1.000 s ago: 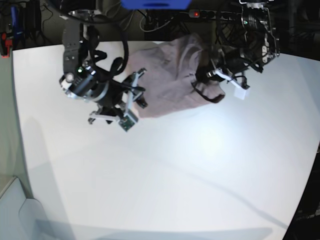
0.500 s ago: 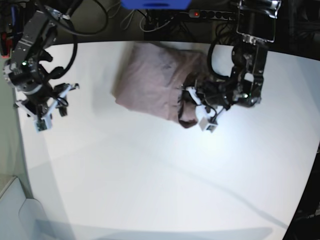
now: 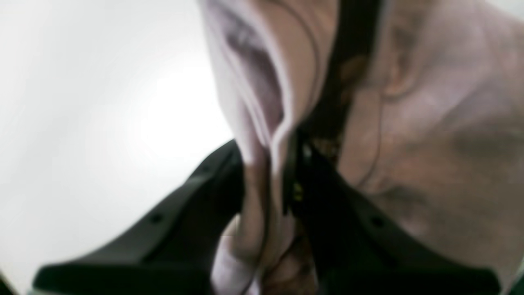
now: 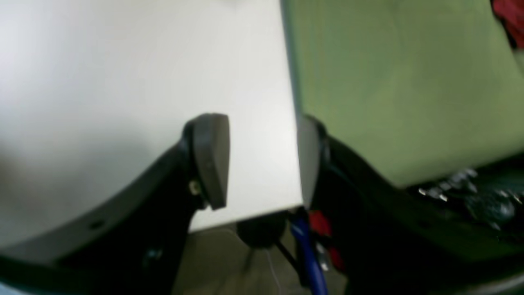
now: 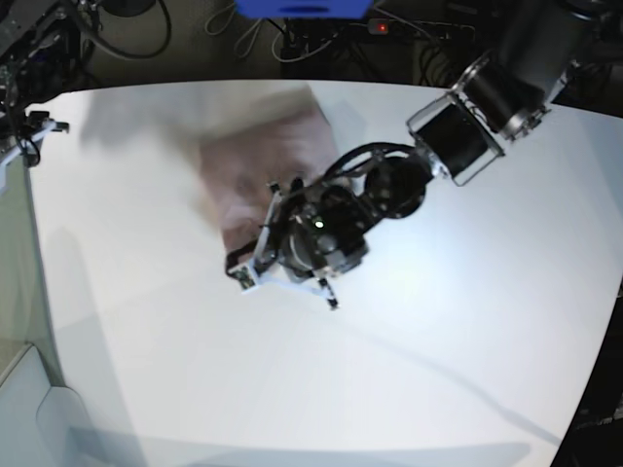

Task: Layout the t-shirt on the table in an organized manner, then fold the t-shirt properly
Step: 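Press the folded stack flat with the left gripper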

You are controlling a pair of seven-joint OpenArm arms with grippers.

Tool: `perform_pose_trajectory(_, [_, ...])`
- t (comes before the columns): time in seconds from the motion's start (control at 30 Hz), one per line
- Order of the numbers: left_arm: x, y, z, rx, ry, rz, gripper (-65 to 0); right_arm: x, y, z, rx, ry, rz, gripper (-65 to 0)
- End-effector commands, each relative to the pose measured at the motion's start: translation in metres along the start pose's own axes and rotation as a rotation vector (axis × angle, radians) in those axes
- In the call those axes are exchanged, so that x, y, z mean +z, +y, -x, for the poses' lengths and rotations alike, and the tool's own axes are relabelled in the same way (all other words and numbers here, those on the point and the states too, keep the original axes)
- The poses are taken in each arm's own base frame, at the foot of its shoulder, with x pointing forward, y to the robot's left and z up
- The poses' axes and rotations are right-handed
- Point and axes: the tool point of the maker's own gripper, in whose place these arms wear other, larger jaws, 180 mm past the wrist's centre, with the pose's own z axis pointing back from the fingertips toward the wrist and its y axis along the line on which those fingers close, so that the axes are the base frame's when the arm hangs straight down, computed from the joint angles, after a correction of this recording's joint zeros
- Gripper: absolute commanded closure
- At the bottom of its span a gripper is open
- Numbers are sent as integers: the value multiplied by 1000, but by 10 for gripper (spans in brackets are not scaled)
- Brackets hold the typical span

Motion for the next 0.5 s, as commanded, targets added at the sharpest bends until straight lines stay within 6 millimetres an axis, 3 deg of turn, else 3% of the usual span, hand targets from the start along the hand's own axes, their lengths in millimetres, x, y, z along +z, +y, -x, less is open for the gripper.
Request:
perform_pose_trajectory(0.0, [3, 5, -22, -44, -53, -32, -2, 6, -9, -6, 4, -32, 25, -273])
perform_pose_trajectory(0.3, [-20, -48, -48, -361, -70, -95, -2, 28, -53, 34, -128, 36, 164, -273])
perform_pose_trajectory(0.47, [-19, -47, -57, -419, -75, -149, -2, 31, -54, 45, -152, 57, 175, -273])
